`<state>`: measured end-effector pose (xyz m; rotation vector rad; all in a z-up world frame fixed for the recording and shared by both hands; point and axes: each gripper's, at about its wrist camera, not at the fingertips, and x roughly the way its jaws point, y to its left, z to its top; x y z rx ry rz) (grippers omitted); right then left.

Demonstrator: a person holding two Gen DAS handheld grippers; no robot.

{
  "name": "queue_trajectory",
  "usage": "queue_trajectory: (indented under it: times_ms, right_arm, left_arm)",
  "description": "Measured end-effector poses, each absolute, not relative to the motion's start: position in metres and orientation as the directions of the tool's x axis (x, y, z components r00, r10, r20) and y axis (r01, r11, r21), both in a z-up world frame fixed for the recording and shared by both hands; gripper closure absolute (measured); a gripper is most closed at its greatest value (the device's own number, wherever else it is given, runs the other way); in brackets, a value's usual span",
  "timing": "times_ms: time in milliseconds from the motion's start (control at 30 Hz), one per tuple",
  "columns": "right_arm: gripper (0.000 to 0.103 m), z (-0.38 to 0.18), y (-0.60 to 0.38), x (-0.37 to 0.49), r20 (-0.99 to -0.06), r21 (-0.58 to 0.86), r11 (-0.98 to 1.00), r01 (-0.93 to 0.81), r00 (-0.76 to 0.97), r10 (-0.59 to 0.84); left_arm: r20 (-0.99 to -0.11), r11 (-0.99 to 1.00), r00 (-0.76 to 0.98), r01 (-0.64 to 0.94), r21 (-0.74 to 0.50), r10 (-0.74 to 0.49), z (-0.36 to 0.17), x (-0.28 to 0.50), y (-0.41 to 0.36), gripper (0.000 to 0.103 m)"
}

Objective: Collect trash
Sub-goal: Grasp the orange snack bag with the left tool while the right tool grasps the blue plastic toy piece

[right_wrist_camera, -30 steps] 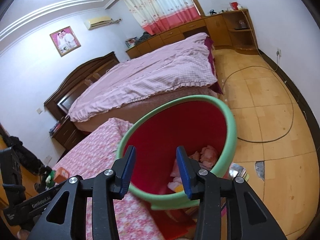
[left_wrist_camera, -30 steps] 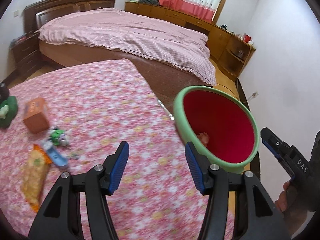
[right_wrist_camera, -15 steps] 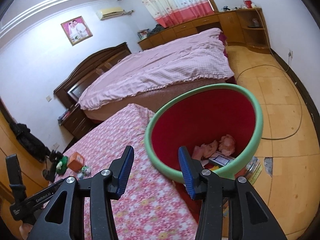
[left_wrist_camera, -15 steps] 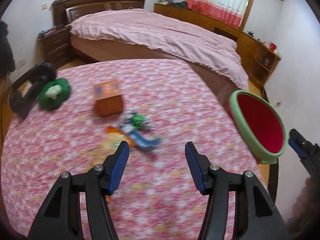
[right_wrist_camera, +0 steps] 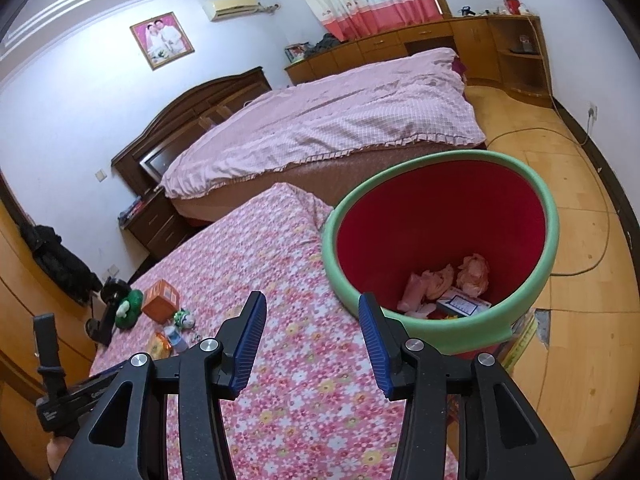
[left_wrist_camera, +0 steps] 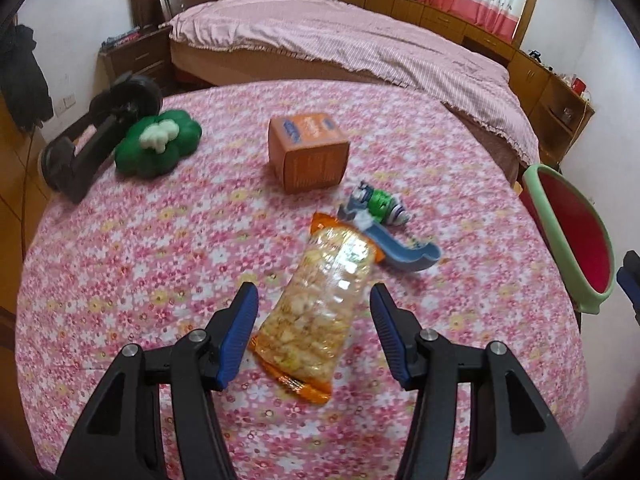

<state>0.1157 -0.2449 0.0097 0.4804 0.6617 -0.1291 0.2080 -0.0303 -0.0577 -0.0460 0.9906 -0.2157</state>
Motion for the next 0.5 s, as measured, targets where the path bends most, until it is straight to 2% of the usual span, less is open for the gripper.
queue_trajectory:
  times_ms: [367,467,500]
  right_arm:
    - [0.053,0.006,-0.228,0.124,-0.647,0.356,0.895,0.267,0.762,0.030]
    - [0.053,0.005,-0.221,0.127,-0.656,0.350,0.900,0.259,0.754,0.038]
    - [0.053,0.005,-0.218,0.128,-0.658,0.346,0.902,0.257,0.752,0.038]
  left_arm:
    - [-0.819,0.971,0.523,0.157,-0.178,-0.235,-0.073,0.219,-0.031,0.045]
    - [-0.808,0.971,0.539,0.162,-0.177,-0.238,-0.074,0.218,-0.031,0.051]
    - [-0.802,0.970,0.546,0.165,-0.180,-0.242,-0.074,0.217,-0.031,0.057]
